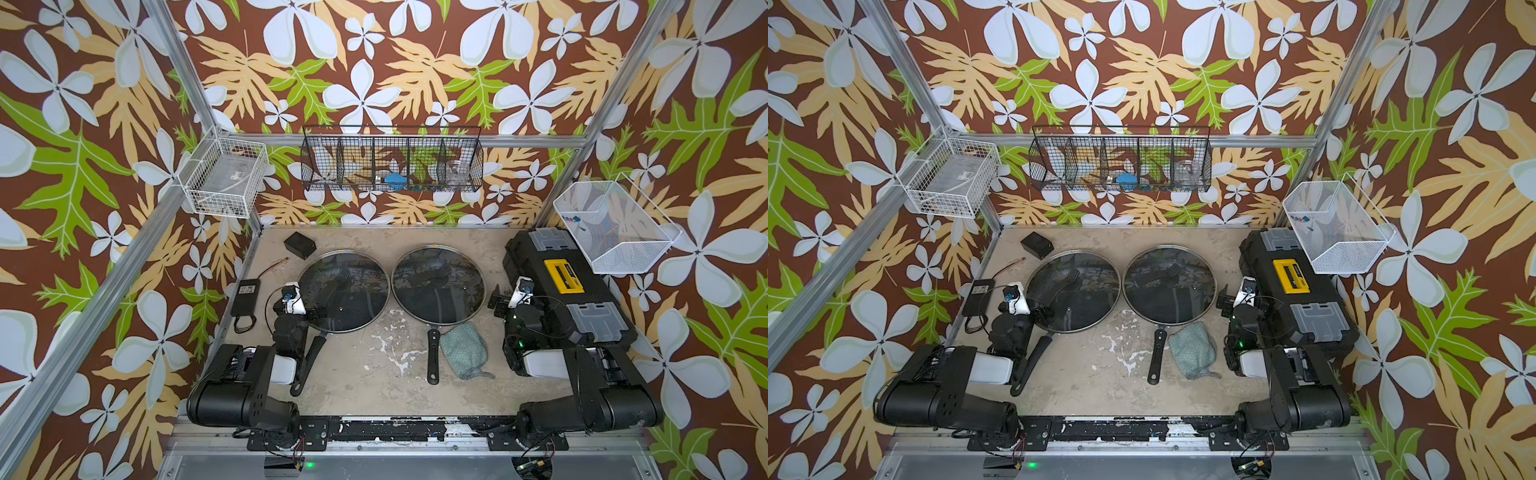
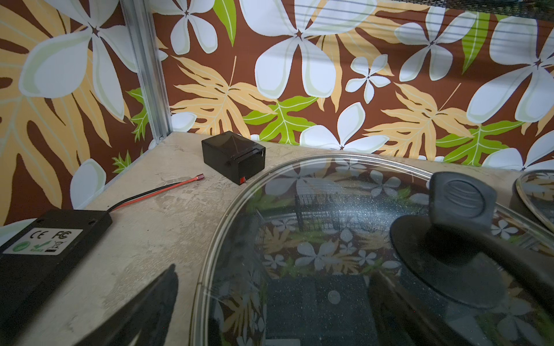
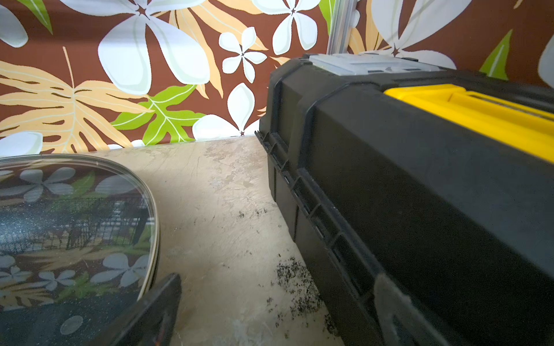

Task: Wipe the pot lid with a cloth
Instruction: Reset both arms

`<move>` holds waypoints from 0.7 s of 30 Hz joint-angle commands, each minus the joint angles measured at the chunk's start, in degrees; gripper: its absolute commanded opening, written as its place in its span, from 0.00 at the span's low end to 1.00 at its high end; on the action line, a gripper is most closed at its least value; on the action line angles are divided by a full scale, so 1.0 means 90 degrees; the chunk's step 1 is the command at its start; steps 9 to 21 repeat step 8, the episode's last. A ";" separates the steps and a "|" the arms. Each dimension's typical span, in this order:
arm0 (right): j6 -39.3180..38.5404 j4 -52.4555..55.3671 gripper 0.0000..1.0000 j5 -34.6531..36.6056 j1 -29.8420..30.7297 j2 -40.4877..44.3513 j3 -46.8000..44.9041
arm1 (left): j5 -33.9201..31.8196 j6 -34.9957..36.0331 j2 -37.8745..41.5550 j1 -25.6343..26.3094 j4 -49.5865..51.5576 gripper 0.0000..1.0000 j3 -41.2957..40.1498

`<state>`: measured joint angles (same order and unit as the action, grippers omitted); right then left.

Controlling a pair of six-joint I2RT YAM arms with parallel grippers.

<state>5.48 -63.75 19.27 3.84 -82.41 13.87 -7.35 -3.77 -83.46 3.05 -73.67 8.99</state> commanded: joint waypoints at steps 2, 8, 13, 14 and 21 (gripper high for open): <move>-0.0057 0.0049 1.00 -0.0022 0.0012 -0.0003 0.0022 | 0.0099 0.0126 -0.0060 -0.0002 0.0079 1.00 0.0091; -0.0061 0.0034 1.00 -0.0022 0.0013 0.0000 0.0024 | 0.0099 0.0135 -0.0004 0.0002 -0.0018 1.00 0.0009; -0.0061 0.0034 1.00 -0.0022 0.0013 0.0000 0.0024 | 0.0099 0.0135 -0.0004 0.0002 -0.0018 1.00 0.0009; -0.0061 0.0034 1.00 -0.0022 0.0013 0.0000 0.0024 | 0.0099 0.0135 -0.0004 0.0002 -0.0018 1.00 0.0009; -0.0061 0.0034 1.00 -0.0022 0.0013 0.0000 0.0024 | 0.0099 0.0135 -0.0004 0.0002 -0.0018 1.00 0.0009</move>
